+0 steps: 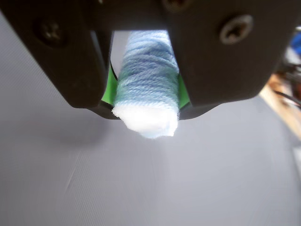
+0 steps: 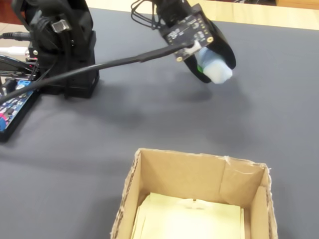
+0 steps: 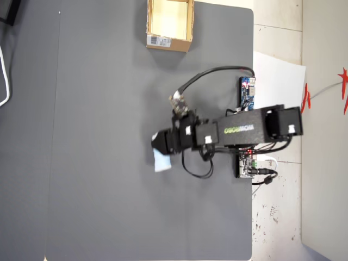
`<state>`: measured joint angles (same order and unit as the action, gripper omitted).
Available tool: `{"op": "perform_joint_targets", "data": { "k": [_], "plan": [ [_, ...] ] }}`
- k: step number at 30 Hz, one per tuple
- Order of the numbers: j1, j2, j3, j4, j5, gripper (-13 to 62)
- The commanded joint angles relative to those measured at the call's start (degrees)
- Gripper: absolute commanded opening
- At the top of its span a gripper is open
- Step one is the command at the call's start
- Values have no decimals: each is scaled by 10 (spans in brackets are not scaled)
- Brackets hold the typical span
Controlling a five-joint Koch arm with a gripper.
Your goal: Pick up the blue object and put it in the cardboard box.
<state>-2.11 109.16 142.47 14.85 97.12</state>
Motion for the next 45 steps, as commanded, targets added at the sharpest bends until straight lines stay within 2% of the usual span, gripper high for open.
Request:
{"op": "perform_joint_targets", "data": {
  "k": [1, 14, 26, 31, 35, 38, 45],
  "plan": [
    [31, 45, -11, -49, -3, 92],
    [156, 196, 58, -88, -82, 92],
    [322, 232, 7, -49, -231, 91],
    [410, 181, -83, -3, -298, 91],
    [453, 88, -183, 33, -332, 91],
    [498, -5, -264, 35, -332, 91],
    [560, -118, -358, 54, -332, 91]
  ]
}}
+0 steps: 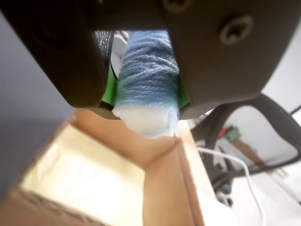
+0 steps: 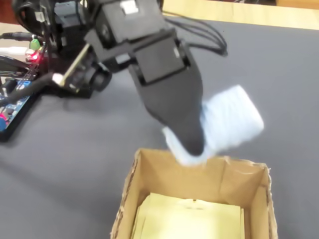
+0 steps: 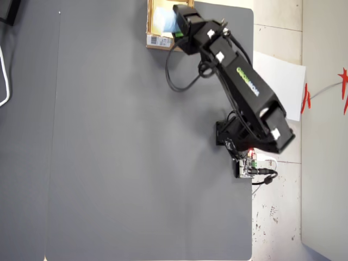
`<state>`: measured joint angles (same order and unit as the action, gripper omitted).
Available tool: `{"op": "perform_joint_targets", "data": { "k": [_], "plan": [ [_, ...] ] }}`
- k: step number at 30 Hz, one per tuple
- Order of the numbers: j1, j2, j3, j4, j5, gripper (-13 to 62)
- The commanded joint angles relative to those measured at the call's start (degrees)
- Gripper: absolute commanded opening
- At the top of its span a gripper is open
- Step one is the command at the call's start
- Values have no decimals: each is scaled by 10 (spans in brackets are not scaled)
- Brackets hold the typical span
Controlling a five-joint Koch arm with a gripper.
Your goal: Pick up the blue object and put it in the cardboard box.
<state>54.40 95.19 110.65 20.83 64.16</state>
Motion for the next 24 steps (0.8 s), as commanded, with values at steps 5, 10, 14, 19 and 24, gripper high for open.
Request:
{"op": "perform_joint_targets", "data": {
  "k": [5, 10, 14, 19, 24],
  "plan": [
    [40, -27, -53, -5, 51, 267],
    [40, -16, -37, -34, 95, 338],
    [34, 5, -22, -84, 124, 337],
    [-10, 63, 39, -163, 163, 337],
    [-79, 136, 112, -221, 187, 338]
  ]
}}
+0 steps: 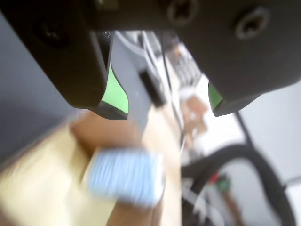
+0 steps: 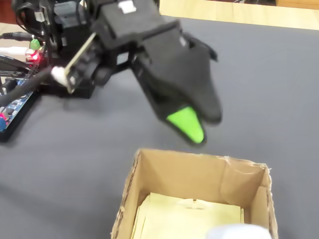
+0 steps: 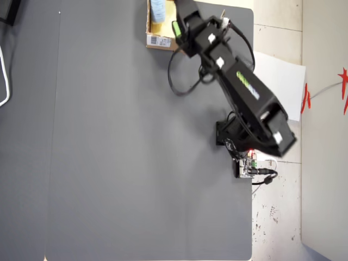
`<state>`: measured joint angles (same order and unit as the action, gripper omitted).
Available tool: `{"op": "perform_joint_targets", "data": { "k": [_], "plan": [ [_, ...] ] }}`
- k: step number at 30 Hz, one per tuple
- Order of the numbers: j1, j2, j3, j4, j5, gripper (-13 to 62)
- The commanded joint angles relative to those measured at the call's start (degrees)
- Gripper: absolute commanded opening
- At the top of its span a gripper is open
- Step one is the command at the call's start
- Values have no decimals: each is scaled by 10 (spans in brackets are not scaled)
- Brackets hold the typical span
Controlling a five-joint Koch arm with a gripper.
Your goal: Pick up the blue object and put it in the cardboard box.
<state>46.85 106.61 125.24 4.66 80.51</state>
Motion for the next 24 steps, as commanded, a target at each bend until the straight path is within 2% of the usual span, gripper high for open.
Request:
{"op": "perform_joint_targets", "data": {
  "k": [1, 10, 24],
  "plan": [
    [-23, 35, -20, -71, 25, 338],
    [-160, 109, 91, -156, 118, 338],
    [-383, 246, 272, -156, 128, 337]
  ]
}}
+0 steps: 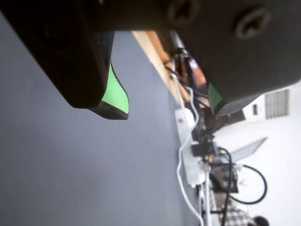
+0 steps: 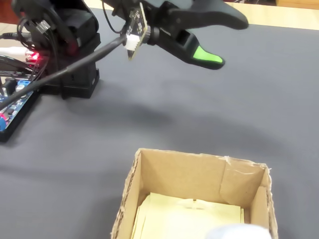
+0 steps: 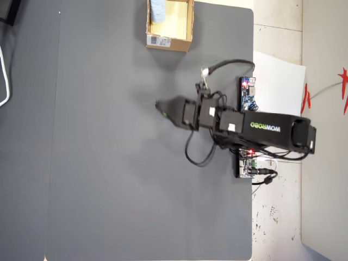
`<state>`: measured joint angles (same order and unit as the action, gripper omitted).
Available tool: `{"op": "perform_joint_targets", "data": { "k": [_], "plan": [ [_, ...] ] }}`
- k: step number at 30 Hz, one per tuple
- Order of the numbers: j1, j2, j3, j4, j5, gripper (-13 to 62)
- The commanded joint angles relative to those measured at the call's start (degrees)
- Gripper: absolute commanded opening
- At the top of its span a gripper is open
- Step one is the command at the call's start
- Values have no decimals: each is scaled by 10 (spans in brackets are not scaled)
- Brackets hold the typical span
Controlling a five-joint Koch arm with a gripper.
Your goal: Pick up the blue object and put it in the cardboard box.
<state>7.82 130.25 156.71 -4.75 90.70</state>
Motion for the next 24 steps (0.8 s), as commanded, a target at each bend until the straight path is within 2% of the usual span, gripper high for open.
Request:
{"op": "perform_joint_targets", "data": {
  "k": [1, 19, 24],
  "plan": [
    [-29, 39, 0, -60, 26, 337],
    [-54, 55, 211, 18, 6, 340],
    [-54, 55, 220, 85, 0, 341]
  ]
}}
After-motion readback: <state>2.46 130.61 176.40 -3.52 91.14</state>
